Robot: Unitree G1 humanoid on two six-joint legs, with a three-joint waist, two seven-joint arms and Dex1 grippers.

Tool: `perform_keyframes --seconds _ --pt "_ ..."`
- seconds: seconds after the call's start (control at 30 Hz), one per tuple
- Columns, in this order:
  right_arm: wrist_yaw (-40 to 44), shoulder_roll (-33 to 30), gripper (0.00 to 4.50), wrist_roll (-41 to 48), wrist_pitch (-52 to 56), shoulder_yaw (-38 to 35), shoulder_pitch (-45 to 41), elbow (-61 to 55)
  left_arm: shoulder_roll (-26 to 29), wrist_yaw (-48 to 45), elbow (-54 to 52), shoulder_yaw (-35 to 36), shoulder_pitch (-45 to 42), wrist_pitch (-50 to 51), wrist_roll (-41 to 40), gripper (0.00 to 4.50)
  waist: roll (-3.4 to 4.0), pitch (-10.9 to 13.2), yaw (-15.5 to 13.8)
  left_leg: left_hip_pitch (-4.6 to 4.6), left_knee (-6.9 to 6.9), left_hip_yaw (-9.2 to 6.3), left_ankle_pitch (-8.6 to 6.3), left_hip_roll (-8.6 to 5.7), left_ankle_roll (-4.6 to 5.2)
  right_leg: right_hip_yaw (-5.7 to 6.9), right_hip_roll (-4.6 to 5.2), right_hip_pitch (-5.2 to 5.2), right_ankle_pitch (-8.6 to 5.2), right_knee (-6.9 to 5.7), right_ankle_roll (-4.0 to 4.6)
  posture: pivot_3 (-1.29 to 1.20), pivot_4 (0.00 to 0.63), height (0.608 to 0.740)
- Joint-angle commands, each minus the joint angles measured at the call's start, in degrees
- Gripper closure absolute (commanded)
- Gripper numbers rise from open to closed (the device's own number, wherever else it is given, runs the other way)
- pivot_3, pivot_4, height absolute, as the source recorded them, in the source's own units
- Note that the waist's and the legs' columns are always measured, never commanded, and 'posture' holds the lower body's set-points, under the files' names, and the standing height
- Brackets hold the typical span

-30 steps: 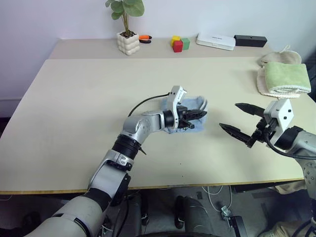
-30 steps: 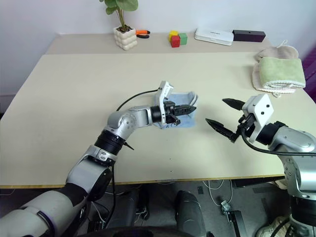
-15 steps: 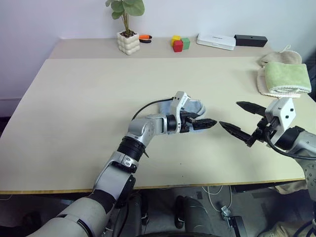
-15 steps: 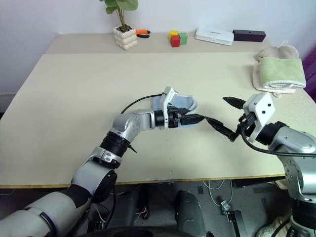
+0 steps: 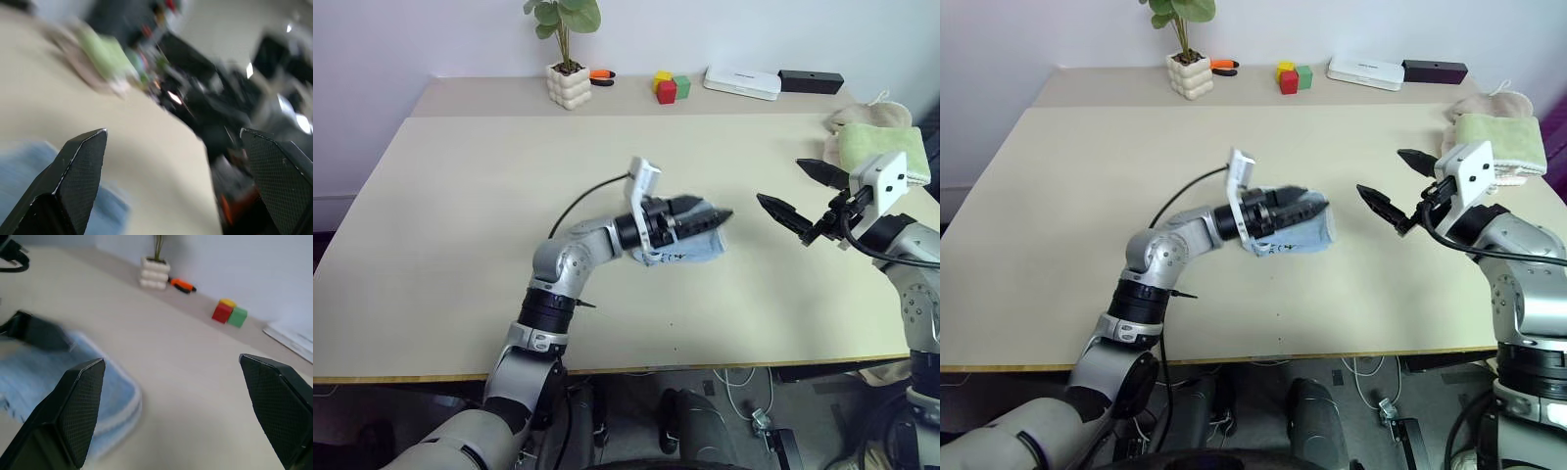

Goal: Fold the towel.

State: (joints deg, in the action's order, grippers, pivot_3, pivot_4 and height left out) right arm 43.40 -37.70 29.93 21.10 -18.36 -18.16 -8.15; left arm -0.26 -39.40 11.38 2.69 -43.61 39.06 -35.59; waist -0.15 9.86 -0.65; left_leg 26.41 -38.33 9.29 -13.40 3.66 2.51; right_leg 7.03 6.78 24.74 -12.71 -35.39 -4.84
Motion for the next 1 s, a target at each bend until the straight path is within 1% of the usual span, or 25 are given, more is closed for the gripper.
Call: perform_keyframes --seconds 0.03,0.07,0.1,0.17,0.2,0.23,0.27,0.33,0.4,0.53,0.67,0.77,0.87,1.0 --pt "-7.0 7.3 1.00 3.8 2.8 2.2 -1.6 -6.0 -0.4 4.3 0.7 5.6 -1.1 -4.3 -1.2 1.03 0.03 0.0 0.2 -0.03 0.01 0.00 0.03 0.00 -0.05 0.00 -0.02 0.00 0.01 -0.05 -0.01 0.00 0.150 0.740" --pt "-9.8 9.9 1.40 2.3 2.7 3.7 -1.9 -6.6 -0.9 5.8 1.0 6.4 -0.9 -5.3 -0.8 1.38 0.03 0.0 0.2 -0.03 0.02 0.01 0.13 -0.02 -0.22 0.00 -0.02 0.01 0.01 -0.08 -0.02 0.00 0.150 0.740" --pt "-12.9 12.8 1.77 0.7 2.1 5.2 -2.4 -6.8 -1.5 7.6 1.4 7.0 -0.6 -6.4 -0.2 1.84 0.03 0.0 0.2 -0.04 0.05 0.00 0.19 -0.04 -0.32 0.01 -0.04 0.02 0.02 -0.13 -0.03 0.00 0.150 0.740" --pt "-20.7 19.1 2.80 -1.4 2.3 6.9 -4.1 -6.4 -2.7 10.3 2.5 6.8 0.0 -8.6 1.6 2.83 0.03 0.0 0.1 -0.04 0.05 0.00 0.24 -0.04 -0.41 0.02 -0.06 0.02 0.02 -0.16 -0.04 0.00 0.150 0.740" --pt "-23.9 21.3 3.38 -2.7 2.4 7.4 -4.9 -6.2 -3.1 10.9 2.8 6.5 0.2 -9.0 2.0 3.40 0.04 0.0 -0.1 -0.03 0.03 -0.01 0.26 -0.04 -0.42 0.02 -0.07 0.02 0.02 -0.17 -0.04 0.00 0.150 0.740" --pt "-27.0 23.5 3.86 -4.2 2.6 8.0 -5.4 -5.8 -3.6 11.2 3.0 5.6 0.6 -9.5 2.9 3.86 0.04 0.0 -0.2 -0.02 0.03 -0.01 0.26 -0.06 -0.42 0.02 -0.05 0.02 0.02 -0.18 -0.05 0.00 0.150 0.740" --pt "-29.1 25.0 4.40 -5.9 2.8 9.4 -5.5 -5.7 -4.0 11.2 3.3 4.3 1.1 -10.0 4.0 4.42 0.04 0.0 -0.2 0.01 0.01 -0.01 0.27 -0.07 -0.43 0.03 -0.05 0.02 0.02 -0.18 -0.05 0.00 0.150 0.740" --pt "-32.0 27.6 4.46 -7.7 2.9 11.4 -5.3 -6.1 -4.7 11.2 3.9 1.8 2.0 -10.7 6.2 4.47 0.04 0.0 -0.2 0.03 -0.02 -0.01 0.26 -0.10 -0.42 0.02 -0.02 0.00 0.03 -0.14 -0.06 0.00 0.150 0.740" --pt "-34.8 30.4 4.46 -8.1 2.8 11.7 -5.2 -5.8 -6.0 12.2 4.5 0.6 2.7 -11.1 7.1 4.47 0.04 0.0 0.0 0.02 -0.01 0.00 0.25 -0.14 -0.40 0.01 -0.02 -0.04 0.04 -0.09 -0.08 0.00 0.150 0.740" --pt "-36.2 32.2 4.46 -10.9 1.9 13.2 -4.2 -2.1 -7.5 15.6 8.5 -0.7 2.8 -12.9 11.0 4.47 0.06 0.0 0.2 -0.01 0.00 0.00 0.27 -0.12 -0.43 0.02 -0.08 -0.02 0.05 -0.14 -0.10 0.00 0.150 0.740" --pt "-35.4 31.2 4.46 -15.0 -0.4 15.5 -1.4 3.0 -6.6 16.8 13.3 -1.2 2.2 -14.7 13.9 4.47 0.07 0.0 0.4 -0.04 0.03 -0.01 0.27 -0.10 -0.43 0.02 -0.09 -0.03 0.05 -0.16 -0.10 0.00 0.150 0.740" --pt "-34.9 31.5 4.46 -15.9 -2.8 15.4 -0.1 5.1 -6.0 17.5 15.4 -0.4 2.1 -15.5 14.5 4.47 0.07 0.0 0.8 -0.03 0.06 0.00 0.27 -0.10 -0.43 0.01 -0.09 0.02 0.05 -0.18 -0.10 0.00 0.150 0.740" --pt "-35.1 30.5 4.46 -18.6 -4.3 15.7 1.1 7.9 -4.7 17.7 15.6 0.7 2.4 -15.5 14.3 4.47 0.06 0.0 1.2 -0.03 0.06 -0.01 0.27 -0.09 -0.43 0.01 -0.09 0.00 0.05 -0.19 -0.10 0.00 0.150 0.740" --pt "-34.6 30.0 4.46 -19.0 -4.2 15.3 0.7 8.2 -3.6 16.1 13.6 1.2 3.6 -13.5 12.8 4.47 0.07 0.0 1.5 -0.05 0.06 -0.02 0.27 -0.08 -0.43 0.01 -0.09 0.00 0.05 -0.21 -0.10 0.00 0.150 0.740"
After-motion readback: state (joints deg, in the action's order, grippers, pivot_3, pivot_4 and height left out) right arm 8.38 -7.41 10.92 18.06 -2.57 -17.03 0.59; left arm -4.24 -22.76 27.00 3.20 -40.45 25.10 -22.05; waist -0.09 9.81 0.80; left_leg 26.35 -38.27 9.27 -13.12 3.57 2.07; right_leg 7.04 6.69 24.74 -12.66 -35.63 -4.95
